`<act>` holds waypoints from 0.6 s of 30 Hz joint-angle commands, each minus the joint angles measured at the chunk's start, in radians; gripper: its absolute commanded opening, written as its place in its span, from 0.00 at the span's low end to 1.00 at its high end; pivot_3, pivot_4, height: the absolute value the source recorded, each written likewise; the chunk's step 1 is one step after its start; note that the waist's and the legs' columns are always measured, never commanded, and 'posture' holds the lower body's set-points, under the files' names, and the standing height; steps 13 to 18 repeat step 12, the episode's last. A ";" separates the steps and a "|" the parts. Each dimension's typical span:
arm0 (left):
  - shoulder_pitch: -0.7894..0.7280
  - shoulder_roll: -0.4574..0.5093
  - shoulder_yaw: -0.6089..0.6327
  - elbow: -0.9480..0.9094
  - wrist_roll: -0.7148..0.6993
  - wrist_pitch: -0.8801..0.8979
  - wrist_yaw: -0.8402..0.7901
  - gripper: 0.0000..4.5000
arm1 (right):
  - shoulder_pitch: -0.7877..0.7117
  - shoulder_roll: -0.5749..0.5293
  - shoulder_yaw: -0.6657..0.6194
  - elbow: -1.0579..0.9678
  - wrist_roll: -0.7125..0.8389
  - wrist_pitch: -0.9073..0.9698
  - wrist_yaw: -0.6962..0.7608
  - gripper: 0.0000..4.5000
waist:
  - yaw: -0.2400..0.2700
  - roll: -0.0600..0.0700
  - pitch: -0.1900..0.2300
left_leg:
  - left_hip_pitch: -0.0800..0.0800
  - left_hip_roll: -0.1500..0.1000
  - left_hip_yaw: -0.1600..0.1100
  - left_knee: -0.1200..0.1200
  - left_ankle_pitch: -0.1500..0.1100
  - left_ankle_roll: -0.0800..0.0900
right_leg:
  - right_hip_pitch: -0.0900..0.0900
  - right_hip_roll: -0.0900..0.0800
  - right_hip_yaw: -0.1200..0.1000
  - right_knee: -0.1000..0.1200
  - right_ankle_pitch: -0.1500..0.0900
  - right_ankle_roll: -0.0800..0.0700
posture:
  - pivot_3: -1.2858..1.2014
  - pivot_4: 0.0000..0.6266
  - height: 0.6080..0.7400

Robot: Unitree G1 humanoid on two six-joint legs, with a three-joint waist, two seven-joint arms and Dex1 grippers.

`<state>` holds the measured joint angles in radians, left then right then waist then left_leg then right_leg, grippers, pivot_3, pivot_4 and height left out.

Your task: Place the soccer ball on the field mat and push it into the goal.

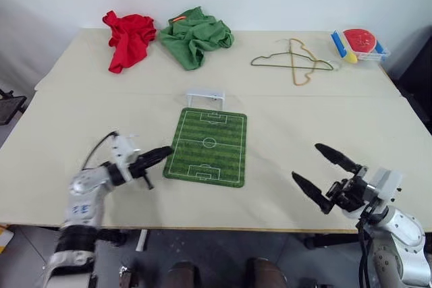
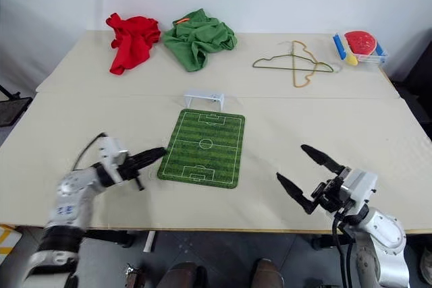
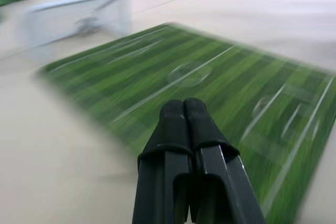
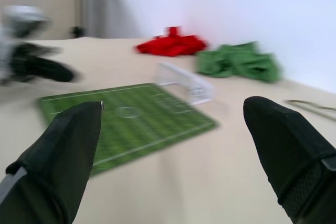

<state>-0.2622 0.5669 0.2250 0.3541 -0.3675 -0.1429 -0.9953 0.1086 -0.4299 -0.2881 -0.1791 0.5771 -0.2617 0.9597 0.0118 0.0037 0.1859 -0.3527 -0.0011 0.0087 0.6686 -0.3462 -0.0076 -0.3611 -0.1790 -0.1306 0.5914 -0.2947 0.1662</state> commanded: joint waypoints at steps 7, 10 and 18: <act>0.212 0.084 0.228 -0.156 -0.057 0.047 0.138 0.00 | -0.033 0.016 0.000 0.047 -0.016 -0.076 0.003 1.00 | 0.010 0.000 0.000 | 0.000 0.000 0.000 0.000 0.000 0.000 | 0.000 -0.001 0.000 0.000 0.000 0.000 | 0.52 0.24 1.00; 0.260 0.087 0.249 -0.209 -0.069 0.067 0.145 0.00 | -0.047 -0.001 -0.001 0.065 -0.009 -0.074 0.026 1.00 | 0.011 0.000 0.000 | 0.000 0.000 0.000 0.000 0.000 0.000 | 0.000 -0.001 0.000 0.000 0.000 0.000 | 0.52 0.24 1.00; 0.300 0.089 0.267 -0.249 -0.074 0.063 0.142 0.00 | -0.062 -0.021 -0.003 0.079 -0.002 -0.063 0.047 1.00 | 0.009 0.000 0.000 | 0.000 0.000 0.001 -0.001 0.000 0.000 | 0.000 -0.001 0.001 0.000 0.000 0.000 | 0.52 0.24 1.00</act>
